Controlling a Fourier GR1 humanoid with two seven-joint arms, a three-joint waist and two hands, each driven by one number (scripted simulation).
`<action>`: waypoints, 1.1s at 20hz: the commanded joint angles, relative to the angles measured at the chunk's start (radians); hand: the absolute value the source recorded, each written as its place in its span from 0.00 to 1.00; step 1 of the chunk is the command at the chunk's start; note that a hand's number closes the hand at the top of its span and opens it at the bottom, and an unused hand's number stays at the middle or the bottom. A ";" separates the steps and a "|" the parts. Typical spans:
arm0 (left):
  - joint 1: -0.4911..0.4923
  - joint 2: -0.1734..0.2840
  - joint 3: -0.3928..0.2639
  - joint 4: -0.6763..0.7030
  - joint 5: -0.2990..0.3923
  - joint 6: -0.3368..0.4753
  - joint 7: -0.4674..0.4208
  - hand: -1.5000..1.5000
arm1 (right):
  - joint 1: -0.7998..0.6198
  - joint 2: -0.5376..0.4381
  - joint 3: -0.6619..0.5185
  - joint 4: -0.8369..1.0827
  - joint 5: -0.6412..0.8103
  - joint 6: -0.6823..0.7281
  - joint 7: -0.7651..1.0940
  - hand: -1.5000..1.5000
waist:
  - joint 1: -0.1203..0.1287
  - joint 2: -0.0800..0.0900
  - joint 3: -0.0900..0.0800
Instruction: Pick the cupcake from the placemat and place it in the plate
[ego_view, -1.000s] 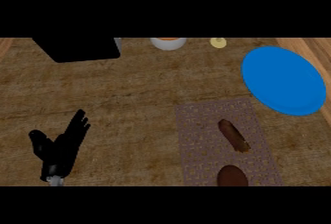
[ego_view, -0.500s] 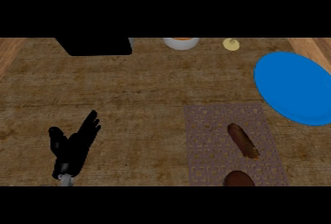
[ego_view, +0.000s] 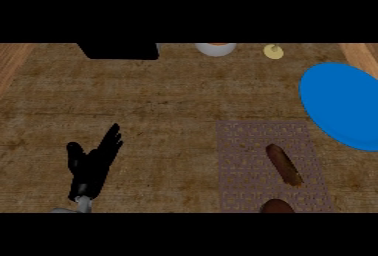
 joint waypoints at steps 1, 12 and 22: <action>0.002 0.008 0.014 0.011 0.009 -0.024 -0.017 0.50 | 0.034 -0.021 0.106 -0.117 0.242 0.040 0.200 0.00 | 0.012 0.003 -0.001; -0.034 -0.018 0.018 0.032 -0.011 -0.018 -0.002 0.50 | -0.311 -0.034 0.303 0.029 0.474 0.099 0.595 0.00 | 0.008 -0.004 0.001; -0.004 -0.028 0.056 0.013 -0.025 -0.037 0.018 0.50 | -0.568 0.193 0.590 0.260 0.739 0.151 0.772 0.00 | -0.015 -0.011 0.003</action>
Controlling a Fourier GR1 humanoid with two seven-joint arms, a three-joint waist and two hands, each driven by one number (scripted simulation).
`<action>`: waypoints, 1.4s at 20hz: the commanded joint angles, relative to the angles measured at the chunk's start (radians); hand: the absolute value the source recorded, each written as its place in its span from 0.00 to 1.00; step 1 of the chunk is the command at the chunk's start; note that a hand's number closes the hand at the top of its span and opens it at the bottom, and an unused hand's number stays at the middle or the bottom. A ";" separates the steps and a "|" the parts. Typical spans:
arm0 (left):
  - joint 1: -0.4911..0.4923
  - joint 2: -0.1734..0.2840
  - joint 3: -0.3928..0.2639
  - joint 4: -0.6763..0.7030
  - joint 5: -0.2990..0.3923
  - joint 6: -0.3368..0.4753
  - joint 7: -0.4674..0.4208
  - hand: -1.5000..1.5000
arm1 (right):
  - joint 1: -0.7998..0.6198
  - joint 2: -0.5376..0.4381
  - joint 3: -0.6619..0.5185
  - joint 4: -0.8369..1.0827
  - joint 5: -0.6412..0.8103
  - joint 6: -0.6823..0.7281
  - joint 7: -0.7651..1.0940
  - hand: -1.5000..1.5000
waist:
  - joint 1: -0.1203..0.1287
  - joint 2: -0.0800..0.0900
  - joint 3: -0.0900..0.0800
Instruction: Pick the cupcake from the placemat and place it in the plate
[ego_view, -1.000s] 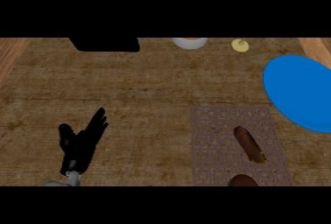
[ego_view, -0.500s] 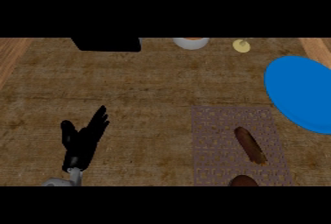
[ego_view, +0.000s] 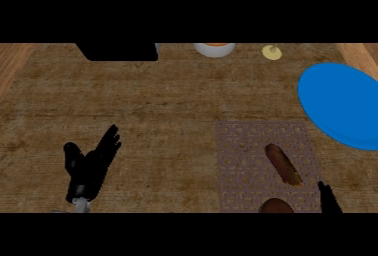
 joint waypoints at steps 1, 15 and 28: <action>0.032 -0.019 0.008 -0.030 -0.023 -0.002 0.005 0.50 | -0.080 0.035 0.015 0.047 0.051 0.017 0.047 0.00 | -0.008 -0.002 0.001; -0.029 -0.045 0.063 -0.001 -0.060 -0.017 0.071 0.50 | -0.108 0.063 -0.019 0.208 0.087 0.013 0.074 0.00 | -0.010 -0.002 0.001; 0.050 -0.075 0.081 -0.001 -0.074 -0.082 -0.013 0.50 | -0.181 0.026 -0.021 0.383 0.077 0.055 0.004 1.00 | -0.008 -0.002 0.001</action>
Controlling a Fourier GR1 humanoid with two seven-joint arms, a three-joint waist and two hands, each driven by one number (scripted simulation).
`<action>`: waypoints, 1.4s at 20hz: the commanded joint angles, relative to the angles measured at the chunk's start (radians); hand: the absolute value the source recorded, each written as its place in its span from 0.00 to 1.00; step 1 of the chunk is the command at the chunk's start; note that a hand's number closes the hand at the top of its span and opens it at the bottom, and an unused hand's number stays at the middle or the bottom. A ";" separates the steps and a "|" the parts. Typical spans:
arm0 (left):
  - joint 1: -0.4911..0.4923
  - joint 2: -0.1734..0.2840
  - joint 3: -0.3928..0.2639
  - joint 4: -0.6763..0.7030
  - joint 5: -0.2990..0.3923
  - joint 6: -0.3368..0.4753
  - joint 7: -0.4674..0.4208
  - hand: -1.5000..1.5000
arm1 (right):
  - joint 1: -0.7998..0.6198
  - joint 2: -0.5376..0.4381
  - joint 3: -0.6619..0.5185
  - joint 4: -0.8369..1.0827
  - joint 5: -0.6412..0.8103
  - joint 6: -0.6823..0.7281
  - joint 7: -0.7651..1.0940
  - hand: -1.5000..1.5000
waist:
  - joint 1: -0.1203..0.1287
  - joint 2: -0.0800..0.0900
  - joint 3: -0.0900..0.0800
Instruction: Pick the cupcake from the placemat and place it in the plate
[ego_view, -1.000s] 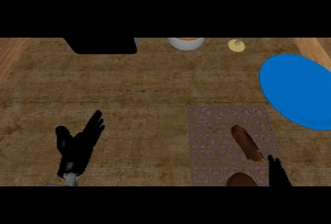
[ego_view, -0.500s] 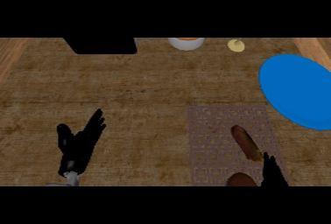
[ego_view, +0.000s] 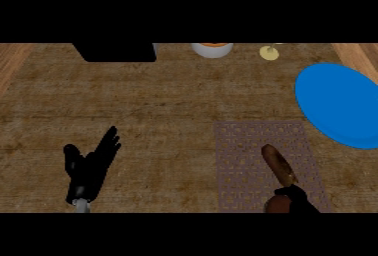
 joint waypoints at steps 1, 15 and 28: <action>-0.026 0.014 0.042 0.005 0.003 -0.011 0.026 0.50 | -0.027 -0.009 0.009 0.049 0.036 0.004 -0.006 1.00 | 0.001 0.005 0.007; -0.008 -0.017 0.011 -0.001 -0.010 -0.034 0.028 0.50 | -0.130 -0.167 0.253 -0.067 0.035 -0.073 -0.446 1.00 | 0.036 0.003 0.010; 0.019 -0.031 0.020 -0.016 -0.044 -0.007 -0.001 0.50 | -0.095 -0.221 -0.085 -0.212 -0.342 -0.405 -0.669 1.00 | -0.003 0.005 0.009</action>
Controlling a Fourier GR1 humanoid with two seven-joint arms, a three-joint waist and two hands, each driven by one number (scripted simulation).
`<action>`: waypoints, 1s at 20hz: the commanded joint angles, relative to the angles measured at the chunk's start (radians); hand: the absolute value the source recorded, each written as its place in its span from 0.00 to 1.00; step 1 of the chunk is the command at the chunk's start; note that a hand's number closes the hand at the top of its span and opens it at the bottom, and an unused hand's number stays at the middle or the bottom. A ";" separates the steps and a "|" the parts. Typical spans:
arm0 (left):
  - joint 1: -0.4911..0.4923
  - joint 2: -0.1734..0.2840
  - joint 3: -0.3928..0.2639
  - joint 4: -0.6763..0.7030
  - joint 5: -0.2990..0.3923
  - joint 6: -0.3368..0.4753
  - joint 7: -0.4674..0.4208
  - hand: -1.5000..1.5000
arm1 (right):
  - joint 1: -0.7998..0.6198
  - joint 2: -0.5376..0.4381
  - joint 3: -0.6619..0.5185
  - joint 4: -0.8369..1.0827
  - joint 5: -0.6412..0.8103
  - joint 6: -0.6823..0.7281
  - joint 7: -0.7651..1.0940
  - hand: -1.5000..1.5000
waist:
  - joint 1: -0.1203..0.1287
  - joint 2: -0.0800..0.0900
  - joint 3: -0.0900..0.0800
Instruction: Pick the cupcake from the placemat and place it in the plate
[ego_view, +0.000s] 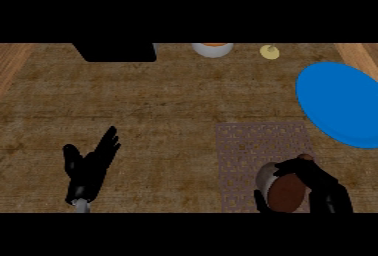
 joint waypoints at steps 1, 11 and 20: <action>-0.021 -0.006 0.012 0.053 -0.006 -0.008 -0.022 0.50 | 0.039 -0.018 -0.118 0.031 -0.173 -0.103 -0.112 1.00 | -0.005 0.001 0.000; -0.038 -0.004 0.016 0.044 -0.024 -0.007 -0.009 0.50 | -0.212 -0.088 -0.531 0.386 -0.645 -0.019 -0.407 1.00 | 0.006 0.004 0.001; -0.013 -0.043 -0.007 0.013 -0.031 0.004 -0.001 0.50 | -0.586 -0.176 -0.742 0.998 -0.712 0.001 -0.649 1.00 | 0.030 0.008 0.001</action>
